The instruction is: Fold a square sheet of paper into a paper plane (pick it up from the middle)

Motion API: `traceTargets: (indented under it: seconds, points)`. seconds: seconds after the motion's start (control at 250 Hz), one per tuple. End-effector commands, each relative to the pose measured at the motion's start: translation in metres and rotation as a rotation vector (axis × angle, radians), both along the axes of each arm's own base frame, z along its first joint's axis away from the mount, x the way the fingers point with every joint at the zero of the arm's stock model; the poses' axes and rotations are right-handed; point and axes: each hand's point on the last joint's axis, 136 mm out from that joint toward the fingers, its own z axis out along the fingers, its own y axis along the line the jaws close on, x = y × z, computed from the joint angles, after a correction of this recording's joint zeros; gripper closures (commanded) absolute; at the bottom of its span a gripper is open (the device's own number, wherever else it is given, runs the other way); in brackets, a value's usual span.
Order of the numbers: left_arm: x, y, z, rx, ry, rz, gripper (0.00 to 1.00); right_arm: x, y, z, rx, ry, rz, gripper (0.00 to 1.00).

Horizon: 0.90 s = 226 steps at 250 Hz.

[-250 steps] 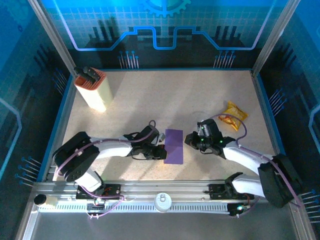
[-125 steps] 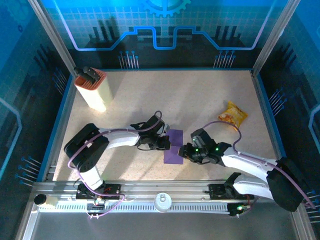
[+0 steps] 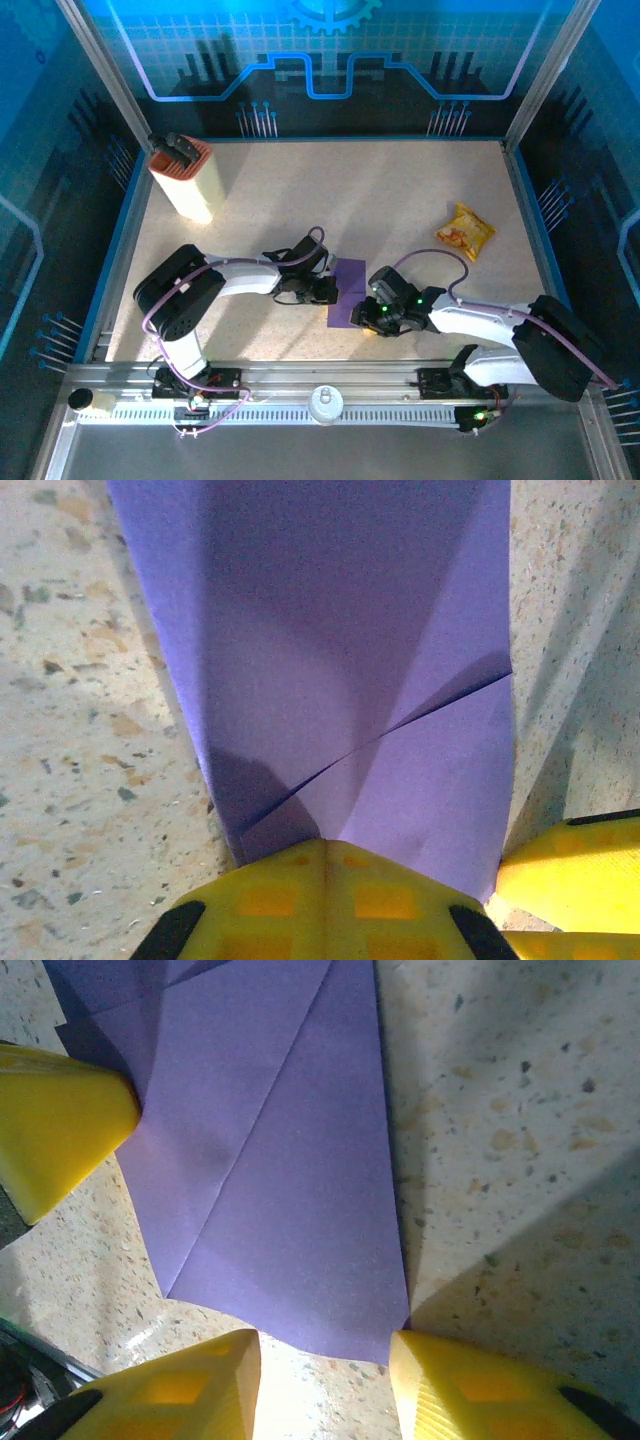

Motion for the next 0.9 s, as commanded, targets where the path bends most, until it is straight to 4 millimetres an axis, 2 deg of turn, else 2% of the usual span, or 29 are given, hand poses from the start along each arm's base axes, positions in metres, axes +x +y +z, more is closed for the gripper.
traceTargets:
  seconds: [0.0, 0.216, 0.336, 0.599, 0.747, 0.899]
  points:
    - [-0.013, 0.014, -0.012, 0.043, 0.057, 0.019, 1.00, 0.007, 0.002, 0.000, -0.017, -0.022, -0.027, 0.56]
    - [-0.015, 0.016, -0.017, 0.053, 0.063, 0.018, 1.00, 0.030, 0.017, 0.020, 0.089, -0.119, -0.047, 0.53]
    - [-0.016, 0.015, -0.018, 0.050, 0.069, 0.016, 1.00, 0.047, 0.022, 0.030, 0.157, -0.173, -0.047, 0.43]
    - [-0.015, 0.014, -0.016, 0.046, 0.064, 0.012, 1.00, 0.074, 0.017, 0.026, 0.153, -0.187, -0.053, 0.42]
    - [-0.015, 0.014, -0.014, 0.039, 0.064, 0.015, 1.00, 0.081, 0.012, 0.026, 0.171, -0.218, -0.046, 0.48]
    - [-0.014, 0.009, -0.009, 0.012, 0.062, 0.018, 0.99, 0.082, 0.003, 0.018, 0.167, -0.213, -0.059, 0.56]
